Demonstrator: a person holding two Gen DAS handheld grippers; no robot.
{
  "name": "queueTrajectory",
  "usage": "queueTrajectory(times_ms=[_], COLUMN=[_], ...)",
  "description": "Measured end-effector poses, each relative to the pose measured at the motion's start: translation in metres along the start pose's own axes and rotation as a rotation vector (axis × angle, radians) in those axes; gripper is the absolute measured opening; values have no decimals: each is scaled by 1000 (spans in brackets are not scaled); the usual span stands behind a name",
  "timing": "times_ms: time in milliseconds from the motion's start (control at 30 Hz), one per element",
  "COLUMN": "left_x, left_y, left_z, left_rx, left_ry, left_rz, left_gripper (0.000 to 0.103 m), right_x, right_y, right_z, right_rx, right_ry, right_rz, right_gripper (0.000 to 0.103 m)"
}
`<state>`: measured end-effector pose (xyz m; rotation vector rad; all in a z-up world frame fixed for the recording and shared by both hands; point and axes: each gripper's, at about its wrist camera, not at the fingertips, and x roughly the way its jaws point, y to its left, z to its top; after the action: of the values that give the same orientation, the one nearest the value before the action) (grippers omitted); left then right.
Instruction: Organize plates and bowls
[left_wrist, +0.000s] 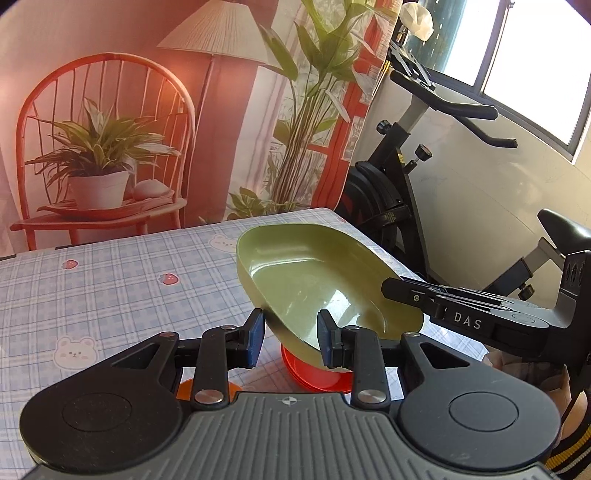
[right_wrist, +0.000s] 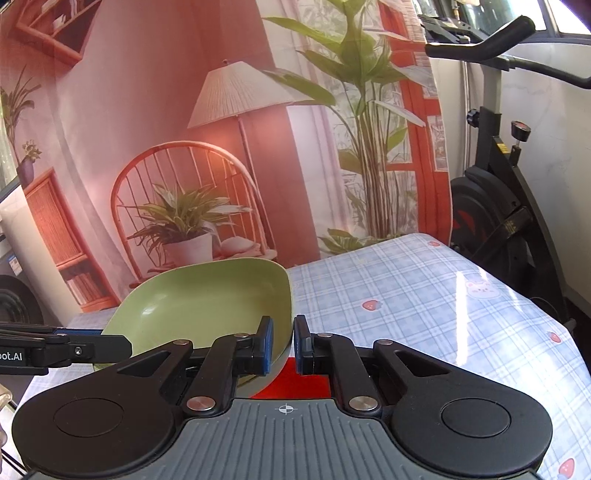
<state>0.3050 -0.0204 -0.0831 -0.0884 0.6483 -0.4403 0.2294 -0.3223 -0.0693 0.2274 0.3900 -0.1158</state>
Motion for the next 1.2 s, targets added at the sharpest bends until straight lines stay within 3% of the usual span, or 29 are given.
queueTrajectory(times_ms=[233, 433, 867, 1200], left_x=[-32, -49, -41, -34], left_y=[26, 38, 47, 51], left_z=[5, -21, -89, -103], left_rx=[3, -54, -167, -182], left_ry=[-38, -40, 94, 141], left_rz=[61, 74, 83, 124], left_gripper=[31, 31, 31, 31], right_x=[23, 37, 43, 52], right_y=[41, 64, 71, 72], right_z=[1, -11, -59, -82], right_rx=[-24, -52, -120, -135], right_ry=[15, 51, 164, 222], right_rz=[73, 115, 132, 136], right_gripper=[11, 11, 11, 11])
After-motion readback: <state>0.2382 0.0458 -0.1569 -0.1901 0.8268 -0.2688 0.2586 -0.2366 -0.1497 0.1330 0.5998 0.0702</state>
